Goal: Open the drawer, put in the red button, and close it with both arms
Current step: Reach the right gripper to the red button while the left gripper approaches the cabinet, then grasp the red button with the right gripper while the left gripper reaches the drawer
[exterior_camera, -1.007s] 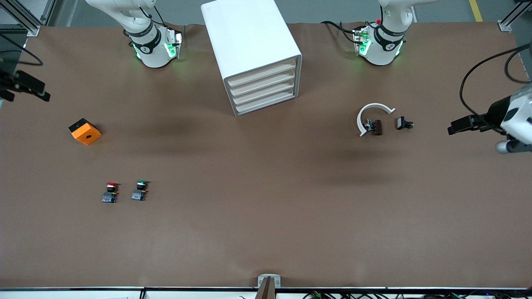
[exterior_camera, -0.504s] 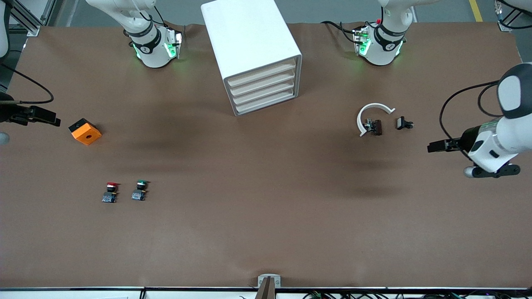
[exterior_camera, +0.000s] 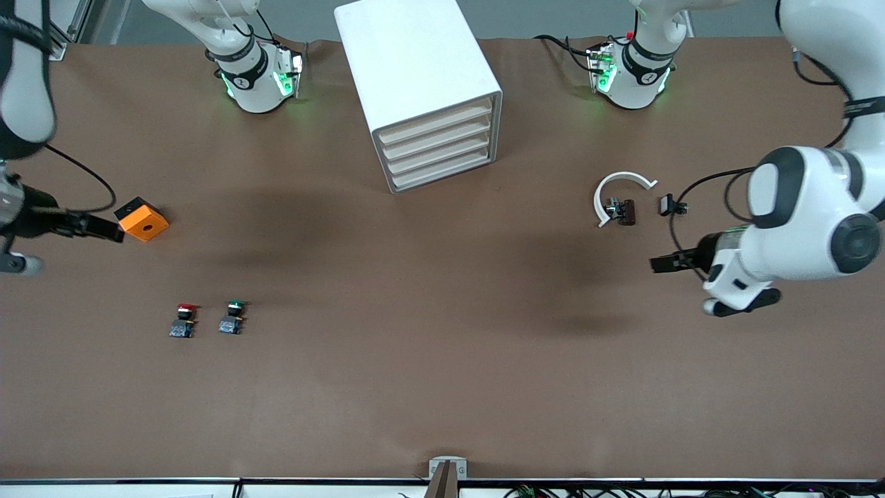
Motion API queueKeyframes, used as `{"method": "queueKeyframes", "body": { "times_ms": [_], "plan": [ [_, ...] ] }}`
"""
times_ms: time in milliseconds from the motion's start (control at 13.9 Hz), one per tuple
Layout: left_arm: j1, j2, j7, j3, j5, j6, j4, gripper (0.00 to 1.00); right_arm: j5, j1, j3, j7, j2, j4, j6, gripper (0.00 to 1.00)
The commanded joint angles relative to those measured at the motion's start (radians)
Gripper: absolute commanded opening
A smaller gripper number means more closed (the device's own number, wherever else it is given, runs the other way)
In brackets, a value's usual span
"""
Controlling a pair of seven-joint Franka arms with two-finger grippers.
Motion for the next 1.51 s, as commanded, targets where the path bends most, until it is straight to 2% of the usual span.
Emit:
{"method": "queueKeyframes", "body": {
  "times_ms": [0,432,647,863,1223,1439],
  "plan": [
    [-0.055,0.042,-0.225,0.0,-0.077,-0.005,0.052,1.0,0.008,0.03,-0.001,0.02,0.064,-0.026,0.117,1.0],
    [-0.158,0.157,-0.69,0.0,-0.32,-0.019,0.153,1.0,0.024,0.025,-0.001,0.018,0.295,-0.018,0.458,1.0],
    [-0.195,0.199,-0.893,0.0,-0.39,-0.028,0.159,1.0,0.024,0.016,-0.001,0.017,0.421,-0.003,0.628,1.0],
    [-0.213,0.264,-1.102,-0.001,-0.425,-0.101,0.178,1.0,0.025,-0.001,0.0,0.003,0.492,0.031,0.662,1.0],
    [-0.257,0.301,-1.385,0.0,-0.586,-0.288,0.181,1.0,0.048,-0.014,0.0,-0.02,0.523,0.037,0.673,1.0],
    [-0.292,0.323,-1.515,-0.001,-0.635,-0.362,0.175,1.0,0.079,-0.011,0.002,-0.02,0.539,0.037,0.688,1.0]
  ]
}}
